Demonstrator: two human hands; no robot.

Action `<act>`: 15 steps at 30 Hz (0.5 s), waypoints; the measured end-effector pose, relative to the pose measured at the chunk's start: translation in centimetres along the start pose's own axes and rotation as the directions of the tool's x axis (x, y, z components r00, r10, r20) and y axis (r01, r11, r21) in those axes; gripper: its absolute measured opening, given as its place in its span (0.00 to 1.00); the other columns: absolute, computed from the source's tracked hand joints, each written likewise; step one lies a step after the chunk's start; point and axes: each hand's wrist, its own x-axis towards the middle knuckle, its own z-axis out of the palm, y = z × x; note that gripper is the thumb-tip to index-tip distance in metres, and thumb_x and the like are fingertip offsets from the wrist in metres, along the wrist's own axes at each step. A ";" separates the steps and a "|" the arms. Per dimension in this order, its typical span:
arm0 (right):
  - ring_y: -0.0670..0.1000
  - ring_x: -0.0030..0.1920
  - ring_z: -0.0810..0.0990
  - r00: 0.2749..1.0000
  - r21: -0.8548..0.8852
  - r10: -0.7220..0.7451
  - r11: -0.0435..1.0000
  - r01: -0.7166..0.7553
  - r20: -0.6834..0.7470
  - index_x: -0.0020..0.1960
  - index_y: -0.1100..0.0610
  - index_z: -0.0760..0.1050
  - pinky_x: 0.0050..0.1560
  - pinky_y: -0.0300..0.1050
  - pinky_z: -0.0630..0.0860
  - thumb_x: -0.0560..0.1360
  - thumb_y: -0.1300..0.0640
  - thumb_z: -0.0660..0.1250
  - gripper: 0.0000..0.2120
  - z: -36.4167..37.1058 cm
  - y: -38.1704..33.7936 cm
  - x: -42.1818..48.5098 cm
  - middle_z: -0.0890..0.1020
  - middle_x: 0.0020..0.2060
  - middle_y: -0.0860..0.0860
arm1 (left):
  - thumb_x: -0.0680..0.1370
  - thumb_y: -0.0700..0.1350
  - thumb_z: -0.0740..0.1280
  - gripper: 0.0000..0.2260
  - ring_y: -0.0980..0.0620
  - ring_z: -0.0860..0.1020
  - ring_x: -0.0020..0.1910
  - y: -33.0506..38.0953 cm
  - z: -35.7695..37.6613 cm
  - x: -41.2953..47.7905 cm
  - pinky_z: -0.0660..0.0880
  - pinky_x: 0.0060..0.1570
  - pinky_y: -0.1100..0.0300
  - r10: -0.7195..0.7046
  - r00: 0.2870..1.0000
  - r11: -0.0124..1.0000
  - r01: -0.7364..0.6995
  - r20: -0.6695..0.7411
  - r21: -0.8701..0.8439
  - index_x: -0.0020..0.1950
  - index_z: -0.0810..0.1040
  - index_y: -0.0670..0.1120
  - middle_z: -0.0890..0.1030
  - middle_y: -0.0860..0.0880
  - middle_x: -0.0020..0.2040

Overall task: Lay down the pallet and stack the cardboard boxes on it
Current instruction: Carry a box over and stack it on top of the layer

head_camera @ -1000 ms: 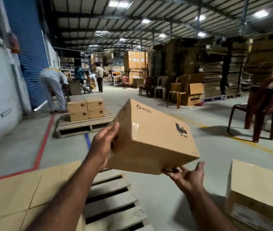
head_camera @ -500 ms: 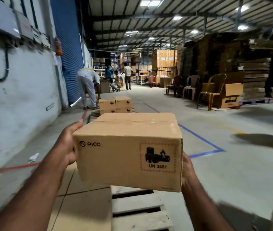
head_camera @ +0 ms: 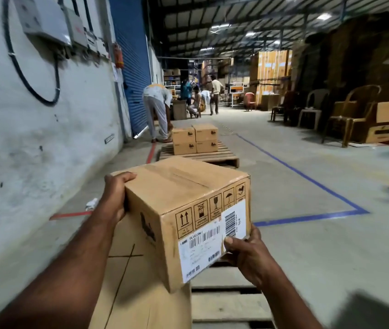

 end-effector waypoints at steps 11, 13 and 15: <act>0.55 0.54 0.84 0.996 -0.491 0.035 0.868 -0.070 -0.080 0.61 0.55 0.62 0.48 0.55 0.83 0.63 0.54 0.84 0.38 4.3 8.4 1.4 0.82 0.54 0.51 | 0.75 0.41 0.63 0.09 0.45 0.81 0.33 -1.6 -4.1 -2.1 0.77 0.37 0.55 -0.146 0.963 0.982 0.113 0.227 0.153 0.54 0.77 0.44 0.82 0.43 0.39; 0.48 0.51 0.84 0.998 -0.638 0.018 0.768 -0.056 -0.065 0.59 0.55 0.65 0.47 0.49 0.83 0.64 0.54 0.84 0.34 4.2 10.0 1.6 0.82 0.52 0.46 | 0.73 0.38 0.63 0.16 0.44 0.83 0.37 -3.3 -5.9 -1.5 0.79 0.38 0.54 -0.135 0.964 0.984 0.104 0.227 0.145 0.60 0.77 0.46 0.84 0.42 0.44; 0.42 0.47 0.82 0.997 -0.701 0.057 0.709 -0.078 -0.053 0.59 0.54 0.66 0.46 0.43 0.81 0.64 0.56 0.84 0.32 4.4 11.4 1.3 0.83 0.49 0.43 | 0.70 0.36 0.64 0.23 0.43 0.83 0.42 -5.4 -7.7 -1.1 0.80 0.40 0.54 -0.152 0.962 0.984 0.126 0.225 0.124 0.64 0.76 0.48 0.85 0.42 0.49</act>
